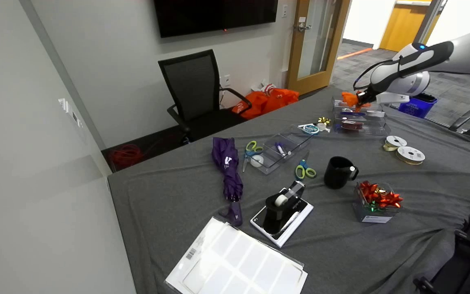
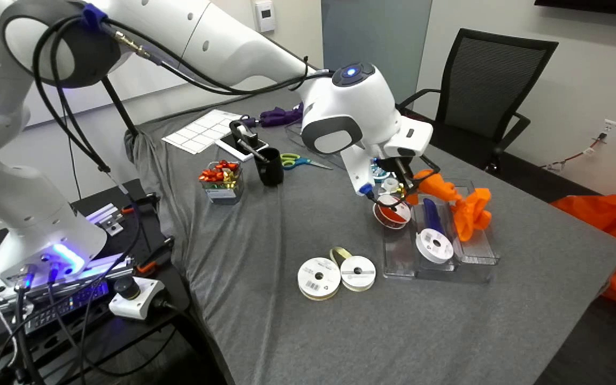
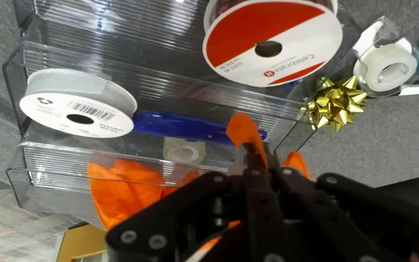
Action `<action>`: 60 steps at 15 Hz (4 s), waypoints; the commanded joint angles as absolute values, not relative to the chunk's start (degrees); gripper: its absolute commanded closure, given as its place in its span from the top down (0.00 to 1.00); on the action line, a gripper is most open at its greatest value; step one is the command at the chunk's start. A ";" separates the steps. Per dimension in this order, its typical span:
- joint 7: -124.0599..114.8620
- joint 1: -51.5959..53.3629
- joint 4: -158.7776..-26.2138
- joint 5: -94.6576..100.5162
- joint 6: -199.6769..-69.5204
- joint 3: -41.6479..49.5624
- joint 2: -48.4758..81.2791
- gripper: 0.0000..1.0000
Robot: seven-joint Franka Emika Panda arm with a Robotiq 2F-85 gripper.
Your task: Move one of the orange gloves to the clear container next to the purple umbrella
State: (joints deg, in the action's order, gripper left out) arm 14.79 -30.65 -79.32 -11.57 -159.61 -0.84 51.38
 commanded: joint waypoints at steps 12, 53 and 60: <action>26.37 -35.12 -95.65 -13.26 -162.14 -11.34 39.65 0.00; 48.29 -19.06 -93.14 -53.20 -154.89 -14.07 41.34 0.00; 38.27 -14.47 -89.82 -47.50 -160.89 -10.14 46.37 0.00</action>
State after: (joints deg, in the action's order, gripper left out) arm 42.02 -15.99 -91.84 -50.07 -159.94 -11.68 43.94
